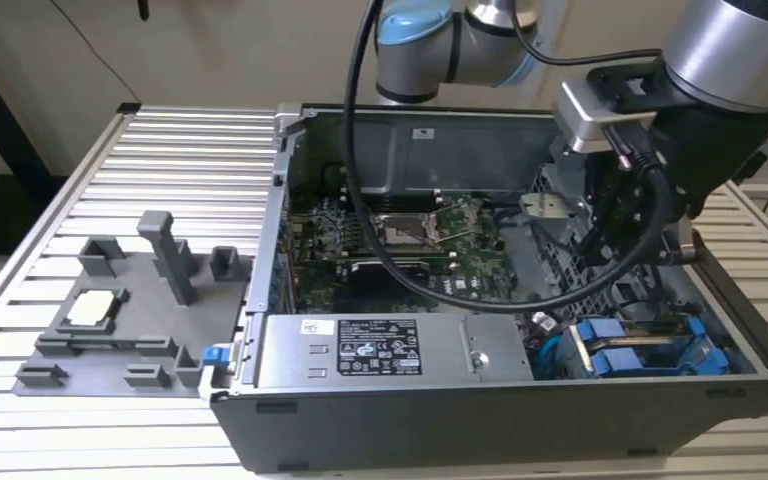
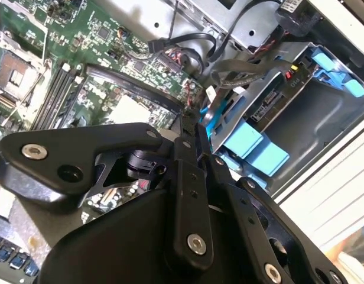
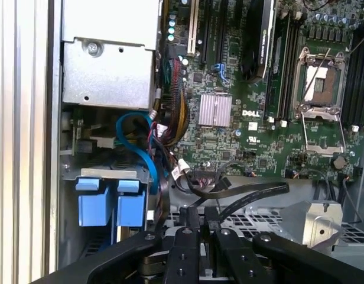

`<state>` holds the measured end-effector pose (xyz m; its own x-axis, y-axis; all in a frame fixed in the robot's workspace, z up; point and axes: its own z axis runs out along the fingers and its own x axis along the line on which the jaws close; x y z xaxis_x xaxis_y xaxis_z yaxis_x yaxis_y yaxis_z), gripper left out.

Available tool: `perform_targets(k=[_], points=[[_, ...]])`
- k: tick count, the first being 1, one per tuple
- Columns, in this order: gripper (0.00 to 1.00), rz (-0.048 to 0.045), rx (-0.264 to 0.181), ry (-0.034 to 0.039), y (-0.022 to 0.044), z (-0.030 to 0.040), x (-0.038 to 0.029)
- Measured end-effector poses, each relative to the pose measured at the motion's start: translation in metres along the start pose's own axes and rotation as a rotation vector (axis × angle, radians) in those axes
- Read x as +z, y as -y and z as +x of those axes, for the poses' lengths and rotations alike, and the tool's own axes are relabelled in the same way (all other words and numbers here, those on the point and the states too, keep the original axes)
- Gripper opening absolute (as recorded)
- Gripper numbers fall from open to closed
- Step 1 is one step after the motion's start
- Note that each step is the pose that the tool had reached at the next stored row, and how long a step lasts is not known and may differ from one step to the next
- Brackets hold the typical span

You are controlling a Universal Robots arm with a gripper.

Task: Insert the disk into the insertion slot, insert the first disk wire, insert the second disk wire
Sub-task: 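Insert the second disk wire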

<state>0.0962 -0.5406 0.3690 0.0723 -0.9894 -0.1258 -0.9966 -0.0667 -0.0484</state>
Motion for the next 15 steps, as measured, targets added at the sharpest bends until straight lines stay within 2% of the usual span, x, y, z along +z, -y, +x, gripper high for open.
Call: perform_targets(k=[11, 15], points=[[0.16, 0.0007, 0.006, -0.0003, 0.0025, 0.0169, -0.001], [0.16, 0.0009, 0.008, -0.0004, 0.0025, 0.0182, -0.0009]])
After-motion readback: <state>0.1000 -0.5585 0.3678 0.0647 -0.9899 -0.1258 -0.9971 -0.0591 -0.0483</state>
